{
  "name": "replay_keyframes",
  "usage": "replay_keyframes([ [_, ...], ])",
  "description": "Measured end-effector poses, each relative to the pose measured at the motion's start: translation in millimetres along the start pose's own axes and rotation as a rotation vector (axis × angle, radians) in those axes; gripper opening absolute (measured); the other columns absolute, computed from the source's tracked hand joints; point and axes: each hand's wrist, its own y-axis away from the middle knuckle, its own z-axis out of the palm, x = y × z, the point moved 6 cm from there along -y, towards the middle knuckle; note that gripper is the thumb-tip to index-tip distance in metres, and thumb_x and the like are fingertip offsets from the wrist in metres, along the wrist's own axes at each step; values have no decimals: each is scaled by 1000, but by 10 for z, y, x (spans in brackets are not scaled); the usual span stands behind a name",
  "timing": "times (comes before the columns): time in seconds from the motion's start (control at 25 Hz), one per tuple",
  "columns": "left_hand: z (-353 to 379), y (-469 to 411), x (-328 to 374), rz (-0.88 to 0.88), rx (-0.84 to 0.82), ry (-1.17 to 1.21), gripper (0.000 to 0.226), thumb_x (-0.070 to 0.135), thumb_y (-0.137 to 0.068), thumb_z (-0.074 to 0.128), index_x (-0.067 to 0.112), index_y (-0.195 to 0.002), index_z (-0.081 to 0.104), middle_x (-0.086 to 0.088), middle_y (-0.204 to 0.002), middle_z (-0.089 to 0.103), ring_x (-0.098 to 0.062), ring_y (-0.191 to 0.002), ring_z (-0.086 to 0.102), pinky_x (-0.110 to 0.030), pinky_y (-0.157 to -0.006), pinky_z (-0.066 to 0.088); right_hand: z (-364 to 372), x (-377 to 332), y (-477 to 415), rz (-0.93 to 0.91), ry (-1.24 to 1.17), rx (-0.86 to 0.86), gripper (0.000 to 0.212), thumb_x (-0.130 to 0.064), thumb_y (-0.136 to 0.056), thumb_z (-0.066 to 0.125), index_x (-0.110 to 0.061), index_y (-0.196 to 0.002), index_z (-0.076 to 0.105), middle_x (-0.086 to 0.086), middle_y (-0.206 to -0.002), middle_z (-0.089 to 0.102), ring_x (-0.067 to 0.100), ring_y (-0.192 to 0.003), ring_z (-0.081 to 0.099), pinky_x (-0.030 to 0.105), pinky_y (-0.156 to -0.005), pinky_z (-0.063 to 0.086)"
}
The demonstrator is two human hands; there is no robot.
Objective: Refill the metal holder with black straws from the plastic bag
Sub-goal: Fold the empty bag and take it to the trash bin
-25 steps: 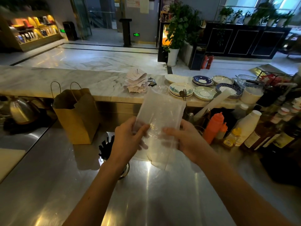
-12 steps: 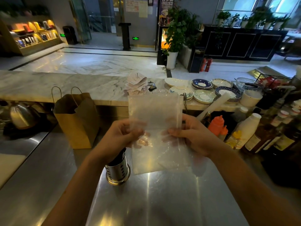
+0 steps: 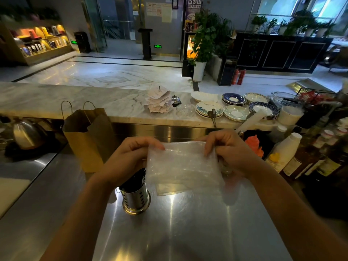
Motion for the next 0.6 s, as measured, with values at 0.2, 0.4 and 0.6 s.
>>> replay_keyframes([
  [0.2,172,42,-32,-90,98,103,33,45,-83,56,24,-107,62,8,-91,76,-11,-83,73,-27,-64,59,-10,-244,-72,-105,129,70,65,29,-74,43,-27,-54,70,-15,-96,75,6,-95,69,19,-73,54],
  [0.4,166,43,125,147,309,-152,27,12,-83,67,27,-104,58,10,-89,73,-3,-83,72,-19,-63,57,97,-208,-152,-58,-80,223,45,2,-94,41,-31,-95,72,6,-113,69,23,-103,66,40,-81,57],
  [0.6,32,108,239,299,473,-399,35,13,-85,72,38,-101,54,18,-93,66,3,-84,67,-19,-65,57,363,-61,-180,255,-136,288,42,-49,-91,55,-32,-129,47,0,-120,60,18,-102,64,38,-83,57],
])
